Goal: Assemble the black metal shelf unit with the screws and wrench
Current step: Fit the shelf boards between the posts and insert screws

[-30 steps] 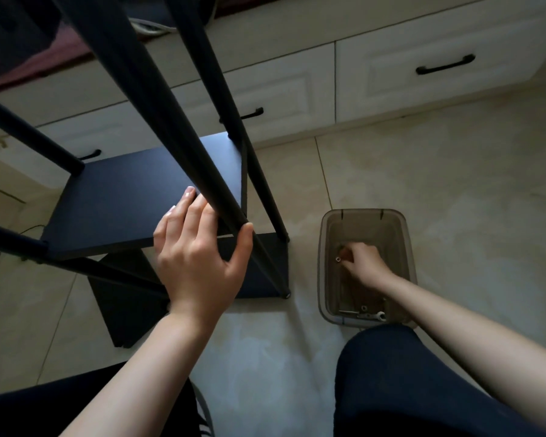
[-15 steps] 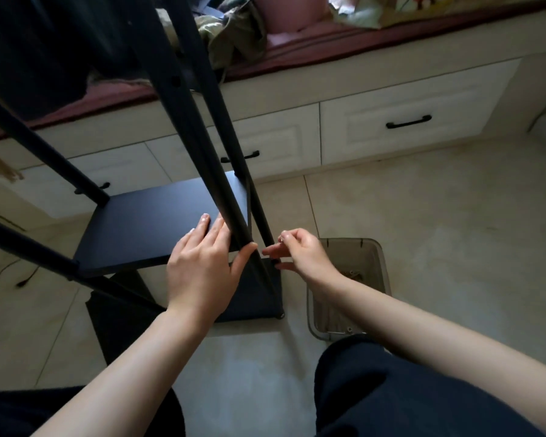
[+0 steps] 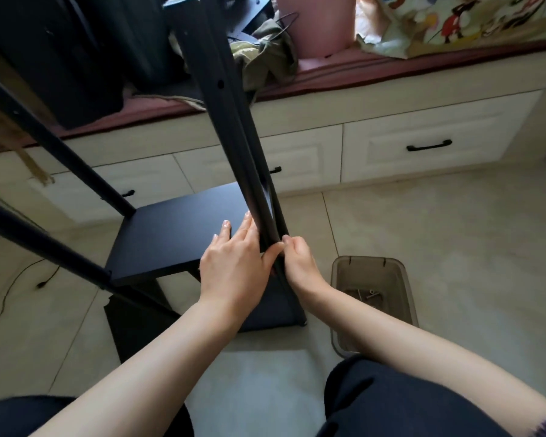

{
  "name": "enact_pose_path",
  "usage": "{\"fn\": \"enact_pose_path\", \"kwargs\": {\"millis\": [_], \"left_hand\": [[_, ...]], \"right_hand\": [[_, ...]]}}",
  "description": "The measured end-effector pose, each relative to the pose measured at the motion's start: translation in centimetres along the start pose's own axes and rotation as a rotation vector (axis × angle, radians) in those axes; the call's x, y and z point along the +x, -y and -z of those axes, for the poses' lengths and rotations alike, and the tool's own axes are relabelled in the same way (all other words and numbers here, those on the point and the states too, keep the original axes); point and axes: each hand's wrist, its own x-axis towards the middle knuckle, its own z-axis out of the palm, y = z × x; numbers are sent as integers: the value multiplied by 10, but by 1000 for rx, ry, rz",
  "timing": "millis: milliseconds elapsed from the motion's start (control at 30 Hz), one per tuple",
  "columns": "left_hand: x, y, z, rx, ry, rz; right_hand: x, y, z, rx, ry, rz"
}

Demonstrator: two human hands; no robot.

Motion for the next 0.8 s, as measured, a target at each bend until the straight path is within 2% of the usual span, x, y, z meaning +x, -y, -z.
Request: {"fn": "enact_pose_path", "kwargs": {"millis": [200,367,533,800], "left_hand": [[7,46,35,-219,-82,45],[10,108,63,-455,-69,35],[3,166,69,-638,-61,37],[-10,230,72,-832,-72,150]], "right_hand": [[0,32,-31,58,113,84],[-2,52,-73,19,186,128],[-6,66,-117,-45,274,195],[-11,80,-173,-114,330,212]]}}
